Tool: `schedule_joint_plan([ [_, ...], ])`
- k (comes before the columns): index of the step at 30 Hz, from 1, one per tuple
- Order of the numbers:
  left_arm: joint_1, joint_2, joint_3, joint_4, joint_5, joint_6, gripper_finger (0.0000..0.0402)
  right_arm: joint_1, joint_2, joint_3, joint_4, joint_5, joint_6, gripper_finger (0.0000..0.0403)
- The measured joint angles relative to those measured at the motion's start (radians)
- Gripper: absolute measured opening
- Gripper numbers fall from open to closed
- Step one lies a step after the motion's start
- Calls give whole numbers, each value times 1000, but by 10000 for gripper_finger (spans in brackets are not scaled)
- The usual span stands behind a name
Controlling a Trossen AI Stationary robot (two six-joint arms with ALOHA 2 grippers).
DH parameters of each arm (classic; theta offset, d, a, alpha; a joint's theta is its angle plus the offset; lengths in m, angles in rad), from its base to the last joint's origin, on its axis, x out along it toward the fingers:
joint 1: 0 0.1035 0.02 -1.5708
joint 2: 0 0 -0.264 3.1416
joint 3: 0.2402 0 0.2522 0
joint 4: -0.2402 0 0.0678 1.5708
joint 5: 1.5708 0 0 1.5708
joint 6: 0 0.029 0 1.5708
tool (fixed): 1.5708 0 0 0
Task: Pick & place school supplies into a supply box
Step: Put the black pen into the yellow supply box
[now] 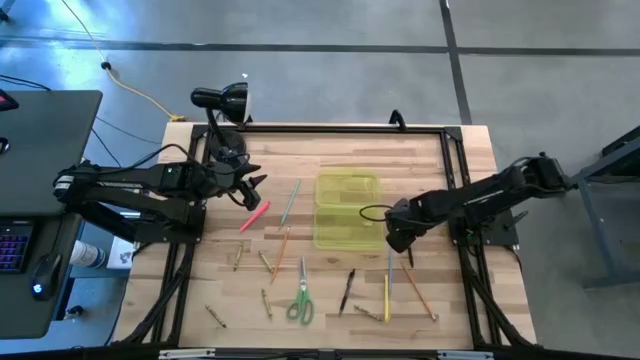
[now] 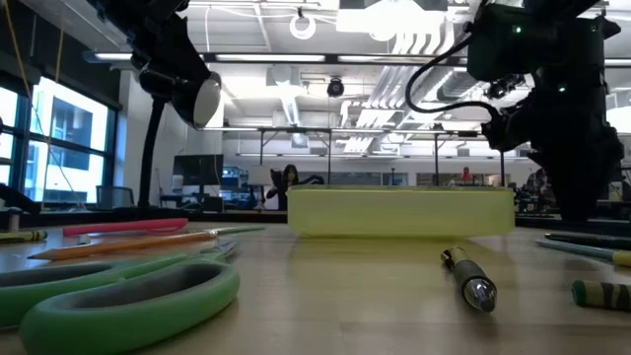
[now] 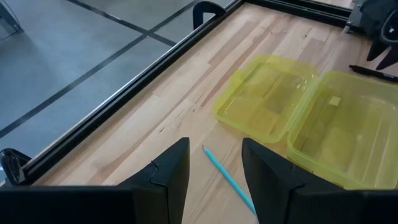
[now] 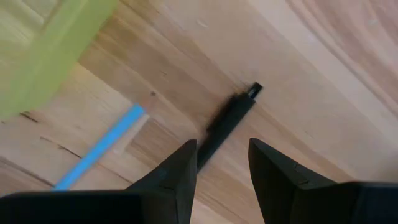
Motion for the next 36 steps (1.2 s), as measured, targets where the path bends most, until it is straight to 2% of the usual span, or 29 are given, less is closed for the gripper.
schedule_joint_plan([
  [11,0,0,0,-10,3,0,179,15,110,1,46,-67,4,124],
  [18,0,0,0,-11,3,0,179,47,141,4,45,-11,8,122],
  [22,0,0,0,-11,3,0,179,53,145,3,51,-6,-21,95],
  [28,0,0,0,-10,3,0,179,57,144,1,43,3,-90,11],
  [33,0,0,0,-8,3,0,179,57,114,25,-14,12,-151,22],
  [36,0,0,0,-8,2,0,179,57,59,63,-62,69,-155,8],
])
